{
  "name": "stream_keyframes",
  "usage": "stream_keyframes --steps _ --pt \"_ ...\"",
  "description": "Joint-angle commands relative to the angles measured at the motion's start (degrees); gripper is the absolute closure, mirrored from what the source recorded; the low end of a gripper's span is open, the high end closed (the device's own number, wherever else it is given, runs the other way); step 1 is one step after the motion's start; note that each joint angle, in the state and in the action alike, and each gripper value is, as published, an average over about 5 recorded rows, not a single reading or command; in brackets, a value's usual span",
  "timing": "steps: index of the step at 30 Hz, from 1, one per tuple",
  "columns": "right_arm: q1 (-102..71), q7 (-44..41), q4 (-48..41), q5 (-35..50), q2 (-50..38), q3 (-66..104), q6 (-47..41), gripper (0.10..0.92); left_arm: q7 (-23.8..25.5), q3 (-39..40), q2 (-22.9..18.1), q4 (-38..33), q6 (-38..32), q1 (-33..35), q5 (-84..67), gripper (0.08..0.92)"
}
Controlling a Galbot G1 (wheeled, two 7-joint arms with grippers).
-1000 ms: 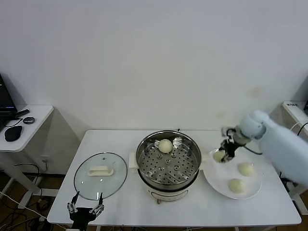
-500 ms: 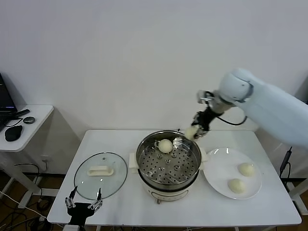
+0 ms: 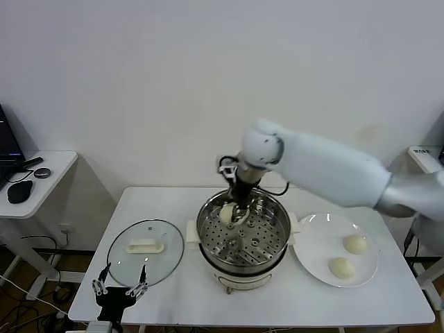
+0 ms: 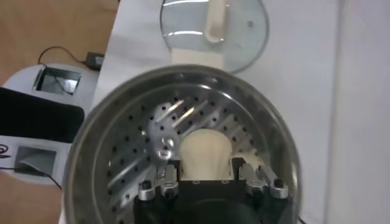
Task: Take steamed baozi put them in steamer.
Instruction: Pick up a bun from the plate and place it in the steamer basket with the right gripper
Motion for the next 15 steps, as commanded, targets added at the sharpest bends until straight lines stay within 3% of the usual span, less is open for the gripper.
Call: stream_keyframes --steps 1,15 --pt "-5.91 1.76 -6.30 -4.79 8.26 -1.03 -1.81 0.524 0.04 -0.07 -0.26 -0.37 0.22 -0.37 -0.22 0.177" --pt "-6.78 2.40 -6.61 -5.76 8.47 0.51 -1.82 0.526 0.60 -0.35 -0.24 0.95 0.92 -2.62 -1.05 0.177"
